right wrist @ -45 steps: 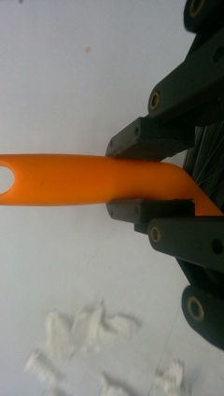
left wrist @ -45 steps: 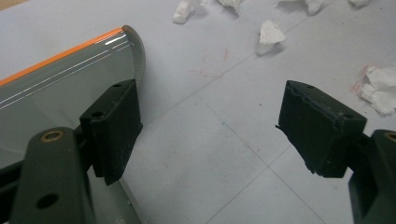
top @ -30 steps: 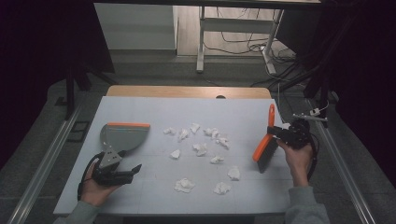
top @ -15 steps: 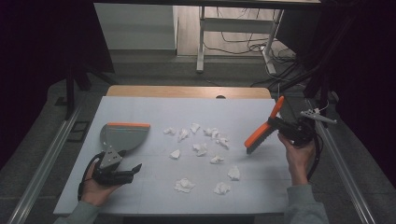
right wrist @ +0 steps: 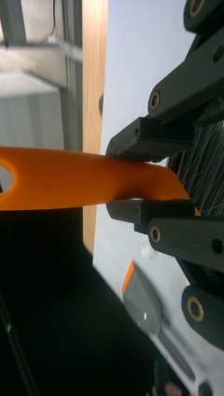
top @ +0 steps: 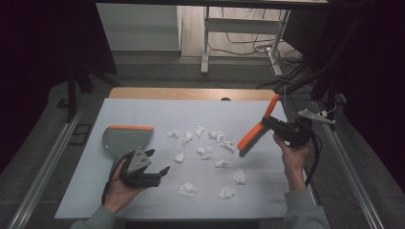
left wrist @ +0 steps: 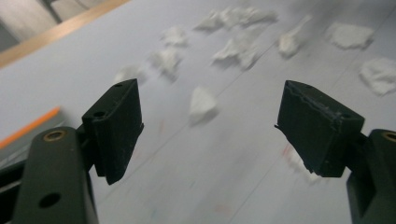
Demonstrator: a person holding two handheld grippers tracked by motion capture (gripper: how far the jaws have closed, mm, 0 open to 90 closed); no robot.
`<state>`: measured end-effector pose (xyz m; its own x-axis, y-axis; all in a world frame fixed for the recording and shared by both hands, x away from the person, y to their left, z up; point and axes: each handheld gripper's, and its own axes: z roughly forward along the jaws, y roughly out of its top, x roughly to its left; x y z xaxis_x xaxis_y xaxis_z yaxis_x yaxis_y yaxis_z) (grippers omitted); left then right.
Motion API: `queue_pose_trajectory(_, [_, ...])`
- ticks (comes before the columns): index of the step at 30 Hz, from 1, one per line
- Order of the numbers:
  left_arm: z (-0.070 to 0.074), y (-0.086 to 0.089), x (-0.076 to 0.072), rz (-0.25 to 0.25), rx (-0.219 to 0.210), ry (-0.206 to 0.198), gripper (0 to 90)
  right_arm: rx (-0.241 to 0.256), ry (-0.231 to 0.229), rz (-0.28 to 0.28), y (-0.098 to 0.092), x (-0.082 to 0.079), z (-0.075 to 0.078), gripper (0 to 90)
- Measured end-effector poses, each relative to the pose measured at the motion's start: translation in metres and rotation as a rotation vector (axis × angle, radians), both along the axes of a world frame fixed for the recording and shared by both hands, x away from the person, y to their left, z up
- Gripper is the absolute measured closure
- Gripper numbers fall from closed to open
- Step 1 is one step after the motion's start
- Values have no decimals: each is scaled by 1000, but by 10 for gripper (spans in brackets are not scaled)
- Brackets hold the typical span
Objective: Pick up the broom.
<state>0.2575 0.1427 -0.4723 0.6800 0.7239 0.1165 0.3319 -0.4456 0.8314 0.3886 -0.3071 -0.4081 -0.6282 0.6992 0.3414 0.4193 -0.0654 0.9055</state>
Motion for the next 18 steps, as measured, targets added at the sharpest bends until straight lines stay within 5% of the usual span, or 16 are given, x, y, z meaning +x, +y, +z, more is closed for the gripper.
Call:
queue_pose_trajectory(6, [6, -40, 18, -46, -30, -30, 239, 30, 0, 80, 28, -5, 3, 699])
queue_pose_trajectory(18, [2, -83, 35, -98, -60, -24, 242, 48, 25, 107, 53, -7, -6, 699])
